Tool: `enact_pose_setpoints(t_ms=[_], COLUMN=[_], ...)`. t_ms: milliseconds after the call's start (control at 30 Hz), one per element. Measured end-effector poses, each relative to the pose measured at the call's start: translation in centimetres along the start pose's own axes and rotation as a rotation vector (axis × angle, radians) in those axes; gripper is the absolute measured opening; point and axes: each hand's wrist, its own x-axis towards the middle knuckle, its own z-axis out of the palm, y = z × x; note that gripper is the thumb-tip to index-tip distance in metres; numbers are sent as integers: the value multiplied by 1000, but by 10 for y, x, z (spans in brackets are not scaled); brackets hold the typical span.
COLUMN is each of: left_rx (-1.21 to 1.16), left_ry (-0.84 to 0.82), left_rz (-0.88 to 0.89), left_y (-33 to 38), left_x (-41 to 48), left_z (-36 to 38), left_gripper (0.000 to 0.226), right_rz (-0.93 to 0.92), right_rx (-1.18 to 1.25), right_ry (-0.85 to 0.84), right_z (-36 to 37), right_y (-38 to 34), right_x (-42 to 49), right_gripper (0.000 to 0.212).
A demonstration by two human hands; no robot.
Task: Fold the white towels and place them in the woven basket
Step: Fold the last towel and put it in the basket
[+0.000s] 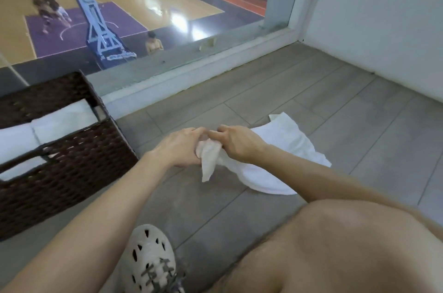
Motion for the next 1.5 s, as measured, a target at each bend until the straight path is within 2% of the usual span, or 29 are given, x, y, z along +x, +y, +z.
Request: enact_pose_setpoints(t_ms=[133, 200, 267, 433, 600, 667, 733, 867, 967, 1067, 1100, 1167, 1233, 1300, 1433, 1500], left_rx=[-152, -231, -311, -391, -439, -467, -374, -182, -51, 82, 85, 55, -65, -212, -391, -471], left_ry=[175, 289, 417, 592, 725, 819, 866, 788, 690, 602, 612, 674, 797, 931, 1080, 1149], left_rz=[-69, -132, -211, -269, -289, -340, -400, -279, -242, -211, -227, -286, -390, -444, -348, -355], left_y=[-19, -29, -42, -60, -59, -56, -60, -63, -65, -89, -100, -112, -111, -117, -129, -127], left_x=[-33, -59, -82, -156, -232, -255, -278, -322, -345, -358, -361, -366, -368, -365, -366, -369], left_z=[-45, -74, -103, -181, -251, -271, -288, -311, -317, -314, -309, -293, -276, -261, -246, -242], left_gripper=[35, 4, 27, 26, 33, 33, 24, 24, 21, 36, 41, 45, 38, 39, 56, 60], right_rz=[-98, -80, -51, -46, -131, -147, -169, -214, -264, -358, -362, -332, -271, -240, -142, -83], right_rx=[124, 195, 279, 412, 641, 578, 507, 494, 599, 827, 876, 878, 793, 697, 638, 641], right_ry=[128, 167, 198, 272, 46, 27, 6, -60, -85, -189, -242, -315, -330, -366, -383, -314], right_z=[-60, -88, -112, -174, -229, -240, -245, -245, -245, -238, -231, -208, -173, -135, -96, -91], right_y=[-52, -79, -102, -156, -208, -226, -244, -275, -298, -323, -330, -340, -343, -344, -352, -357], right_x=[38, 53, 70, 108, 116, 115, 115, 121, 126, 128, 128, 127, 119, 105, 86, 85], right_gripper=[43, 28, 13, 23, 40, 49, 65, 95, 95, 103, 99, 66, 32, 39, 80, 79])
